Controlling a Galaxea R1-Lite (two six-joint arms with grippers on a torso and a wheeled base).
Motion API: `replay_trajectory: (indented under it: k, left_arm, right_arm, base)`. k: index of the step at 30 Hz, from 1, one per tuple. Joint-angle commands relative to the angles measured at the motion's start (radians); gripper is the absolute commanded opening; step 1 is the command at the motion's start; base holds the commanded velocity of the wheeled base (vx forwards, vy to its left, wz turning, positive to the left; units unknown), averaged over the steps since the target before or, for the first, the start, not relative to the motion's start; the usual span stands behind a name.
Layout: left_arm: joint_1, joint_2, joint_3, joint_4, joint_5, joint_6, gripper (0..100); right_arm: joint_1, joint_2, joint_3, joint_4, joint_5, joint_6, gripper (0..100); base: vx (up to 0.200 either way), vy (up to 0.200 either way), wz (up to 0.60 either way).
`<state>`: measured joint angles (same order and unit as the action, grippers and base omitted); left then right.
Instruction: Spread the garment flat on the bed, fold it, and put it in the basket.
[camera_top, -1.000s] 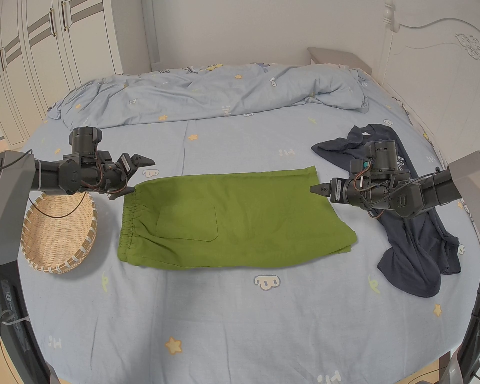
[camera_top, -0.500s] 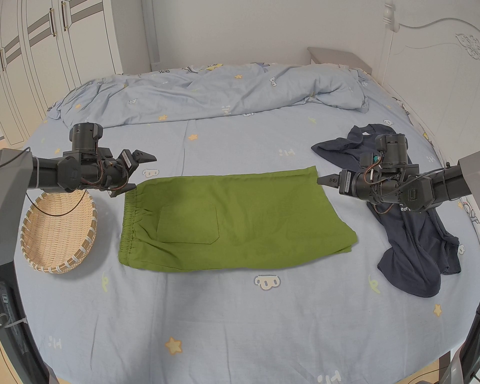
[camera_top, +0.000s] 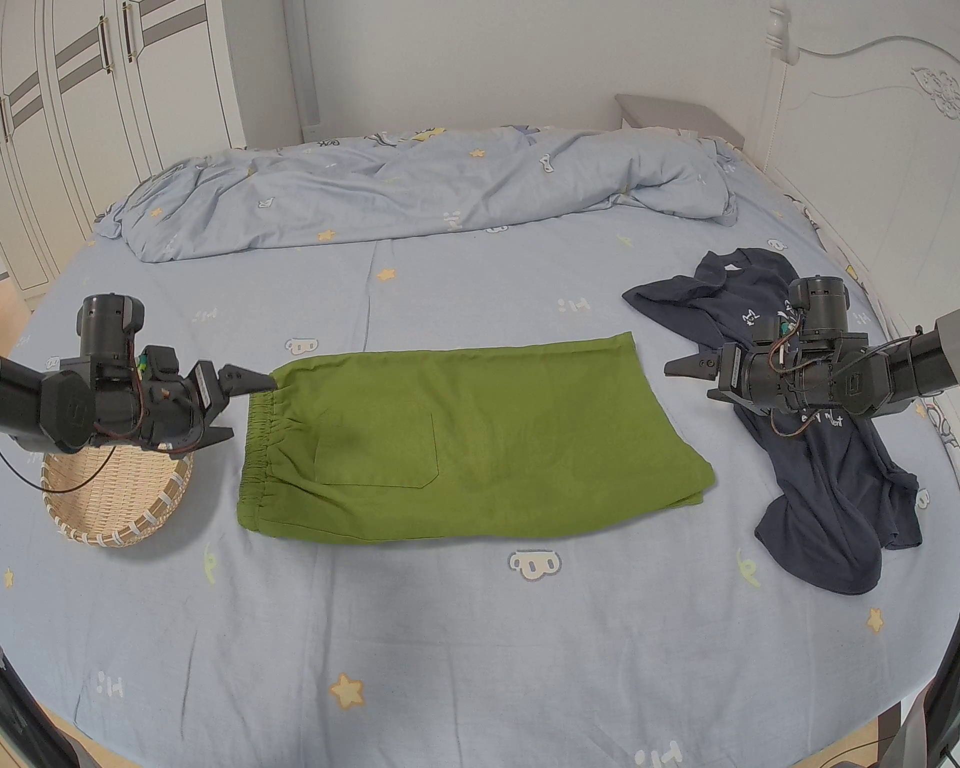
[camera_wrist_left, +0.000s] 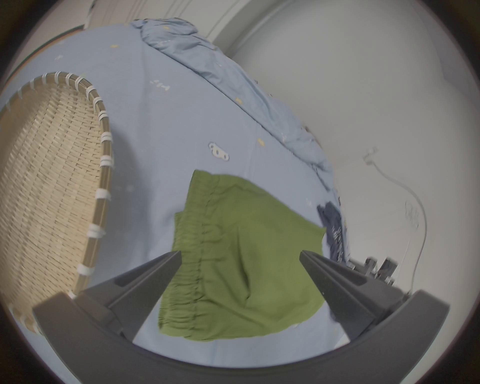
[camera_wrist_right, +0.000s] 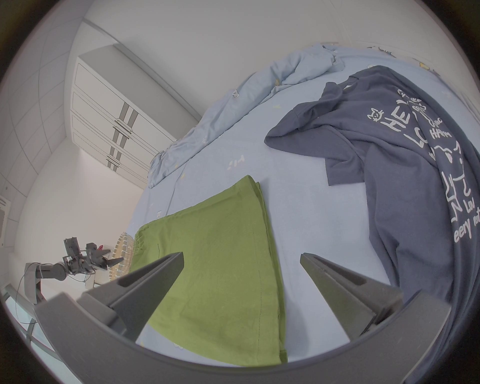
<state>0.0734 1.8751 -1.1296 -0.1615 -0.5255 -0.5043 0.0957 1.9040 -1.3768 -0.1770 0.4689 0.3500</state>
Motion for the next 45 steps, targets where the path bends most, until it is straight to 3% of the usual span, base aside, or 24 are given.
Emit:
replay_trajectory:
  k: [1, 10, 33, 45]
  left_arm:
    - [0.022, 0.042, 0.114, -0.032, -0.013, 0.141, 100]
    - [-0.040, 0.165, 0.100, -0.067, -0.004, 0.171, 100]
    - [0.000, 0.202, 0.053, -0.085, -0.005, 0.170, 100]
    - [-0.015, 0.251, 0.001, -0.092, -0.017, 0.084, 100]
  right_arm:
    - [-0.002, -0.005, 0.015, 0.008, 0.022, 0.003, 100]
    - [0.012, -0.003, 0.030, 0.007, 0.022, 0.001, 100]
    - [0.013, -0.005, 0.076, 0.001, 0.017, 0.000, 100]
    - [0.015, -0.002, 0.076, 0.001, 0.016, 0.001, 100]
  base:
    - [0.000, 0.000, 0.00]
    - [0.000, 0.000, 0.00]
    - [0.000, 0.000, 0.00]
    - [0.000, 0.000, 0.00]
